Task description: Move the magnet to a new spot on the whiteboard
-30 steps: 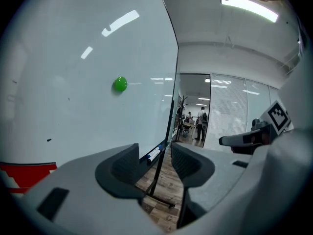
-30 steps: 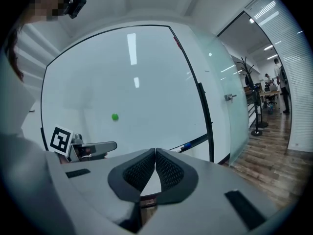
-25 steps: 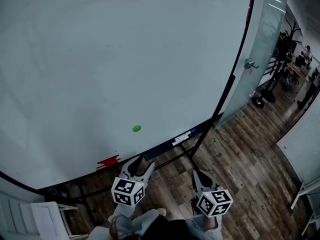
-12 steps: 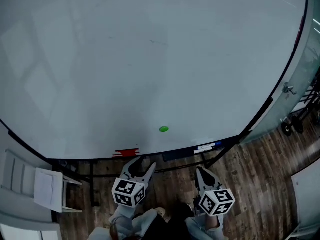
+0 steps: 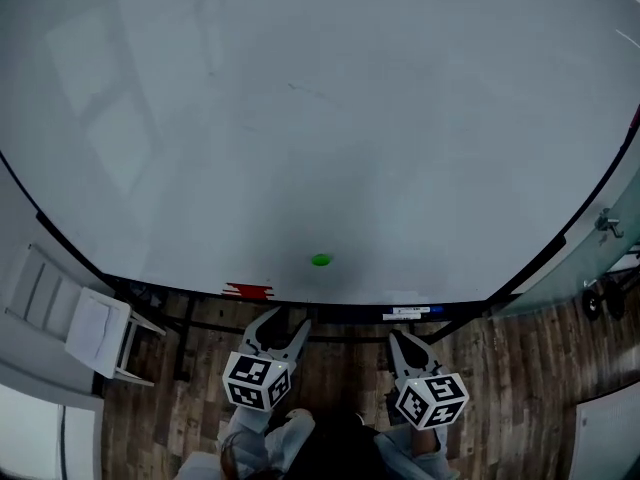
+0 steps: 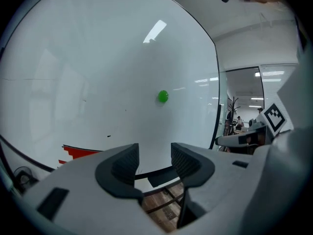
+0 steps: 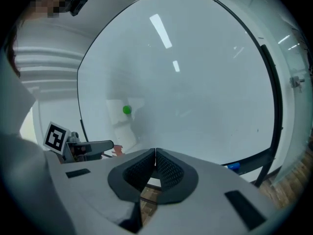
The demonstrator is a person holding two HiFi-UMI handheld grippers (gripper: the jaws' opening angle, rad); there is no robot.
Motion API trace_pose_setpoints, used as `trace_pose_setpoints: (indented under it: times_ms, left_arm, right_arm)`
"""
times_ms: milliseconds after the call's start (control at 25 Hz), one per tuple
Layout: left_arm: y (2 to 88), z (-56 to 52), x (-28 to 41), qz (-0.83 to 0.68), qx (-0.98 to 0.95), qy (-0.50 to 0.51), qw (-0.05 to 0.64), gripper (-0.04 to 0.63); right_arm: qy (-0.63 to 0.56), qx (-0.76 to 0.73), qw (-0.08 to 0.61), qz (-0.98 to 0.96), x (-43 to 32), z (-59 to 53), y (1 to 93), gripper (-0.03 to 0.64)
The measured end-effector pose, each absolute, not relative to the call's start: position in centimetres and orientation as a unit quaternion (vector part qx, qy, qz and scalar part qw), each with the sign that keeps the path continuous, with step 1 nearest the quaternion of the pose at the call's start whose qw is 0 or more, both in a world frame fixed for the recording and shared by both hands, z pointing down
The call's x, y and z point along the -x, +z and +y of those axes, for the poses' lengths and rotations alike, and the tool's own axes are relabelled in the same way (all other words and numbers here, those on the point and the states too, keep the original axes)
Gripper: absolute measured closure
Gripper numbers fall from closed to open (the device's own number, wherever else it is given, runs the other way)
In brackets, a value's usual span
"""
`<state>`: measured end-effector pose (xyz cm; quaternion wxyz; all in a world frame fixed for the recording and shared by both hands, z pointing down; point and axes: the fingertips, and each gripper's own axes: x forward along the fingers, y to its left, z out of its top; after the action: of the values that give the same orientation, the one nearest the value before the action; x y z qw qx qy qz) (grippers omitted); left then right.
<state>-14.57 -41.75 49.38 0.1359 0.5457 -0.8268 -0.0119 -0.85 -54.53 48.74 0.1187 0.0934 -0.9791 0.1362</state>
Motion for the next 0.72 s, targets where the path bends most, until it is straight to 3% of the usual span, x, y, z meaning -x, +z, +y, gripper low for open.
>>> trace_pose_setpoints:
  times_ms: [720]
  left_arm:
    - [42.9, -46.4, 14.8, -0.892, -0.448, -0.029, 0.044, 0.394]
  right_arm:
    - [0.087, -0.014, 0.086, -0.992, 3.0, -58.4, 45.3, 0.589]
